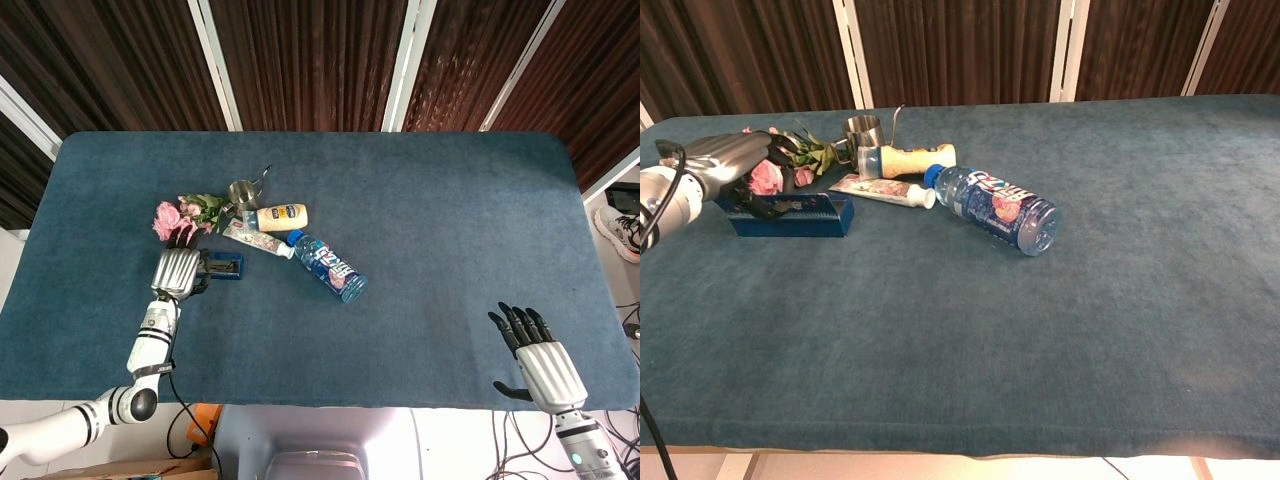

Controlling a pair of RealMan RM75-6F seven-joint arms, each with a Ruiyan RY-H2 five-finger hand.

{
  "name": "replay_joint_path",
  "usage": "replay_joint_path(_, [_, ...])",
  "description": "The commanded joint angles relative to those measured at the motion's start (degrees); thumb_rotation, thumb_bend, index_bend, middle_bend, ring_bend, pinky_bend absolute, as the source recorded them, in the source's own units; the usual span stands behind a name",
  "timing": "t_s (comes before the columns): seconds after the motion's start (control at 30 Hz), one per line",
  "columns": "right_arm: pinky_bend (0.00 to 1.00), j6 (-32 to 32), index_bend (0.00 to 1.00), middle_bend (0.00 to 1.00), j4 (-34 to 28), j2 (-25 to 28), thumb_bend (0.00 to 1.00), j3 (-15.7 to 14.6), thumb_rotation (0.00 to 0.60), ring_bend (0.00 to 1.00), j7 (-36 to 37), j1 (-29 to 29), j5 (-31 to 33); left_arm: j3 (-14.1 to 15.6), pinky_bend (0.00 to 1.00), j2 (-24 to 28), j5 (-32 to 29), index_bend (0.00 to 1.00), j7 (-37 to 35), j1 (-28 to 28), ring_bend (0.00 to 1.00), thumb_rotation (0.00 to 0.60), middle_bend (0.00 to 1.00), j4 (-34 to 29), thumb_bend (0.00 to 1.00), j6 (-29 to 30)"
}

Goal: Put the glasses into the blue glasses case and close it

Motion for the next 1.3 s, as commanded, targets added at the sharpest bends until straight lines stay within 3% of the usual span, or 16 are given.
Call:
replay_joint_path(0.03, [0.00, -0.02, 0.00, 0.00, -0.01, -0.06, 0.22, 0.17, 0.600, 0.00, -0.12, -0.06, 0.48, -0.47, 0.05, -0.91, -0.92, 0.65, -0.39, -0.59, 0.00, 0.600, 0.10, 1.47, 0.56, -0.07])
replay_joint_path(0.3, [0.00, -0.26, 0.00, 0.00, -0.20, 0.08, 0.22, 0.12, 0.600, 0.00, 0.00, 0.01, 0.61, -1.42, 0.05, -3.07, -2.10, 0.58, -2.85, -2.09, 0.00, 0.600, 0.09, 6.59, 0.56, -0.93])
replay_joint_path(0.47, [0.00, -0.28, 0.00, 0.00, -0.23, 0.17, 0.22, 0.07, 0.600, 0.00, -0.02, -0.01, 0.62, -1.67, 0.05, -3.64, -2.75, 0.35, -3.18, -2.77, 0.00, 0.600, 0.04, 8.80, 0.53, -1.48])
replay_joint_path(0.77, [0.00, 0.00, 0.00, 0.00, -0.35, 0.40, 0.22, 0.25, 0.600, 0.00, 0.38, -0.09, 0.79, -2.35, 0.05, -4.53, -1.43, 0.12, -6.46, -3.77, 0.00, 0.600, 0.00, 13.26, 0.46, -1.08])
replay_joint_path(0.97, [0.00, -0.75, 0.00, 0.00, -0.24, 0.11, 0.22, 0.19, 0.600, 0.00, -0.66, 0.15, 1.10, -0.98, 0.04, -0.01, 3.38, 0.15, -12.10, -1.62, 0.00, 0.600, 0.00, 6.32, 0.42, 0.71])
replay_joint_path(1.13, [0.00, -0.53, 0.00, 0.00, -0.43, 0.14, 0.22, 0.09, 0.600, 0.00, -0.56, 0.06, 0.90, 1.24, 0.02, 5.65, 0.58, 0.16, -6.57, -1.18, 0.00, 0.600, 0.00, -2.05, 0.39, -3.22])
replay_joint_path(1.3, [0.00, -0.09, 0.00, 0.00, -0.29, 0.22, 0.22, 0.05, 0.600, 0.00, 0.01, -0.05, 0.49, 3.06, 0.02, 6.17, -4.14, 0.10, -0.58, -2.24, 0.00, 0.600, 0.00, -3.24, 0.38, -5.64])
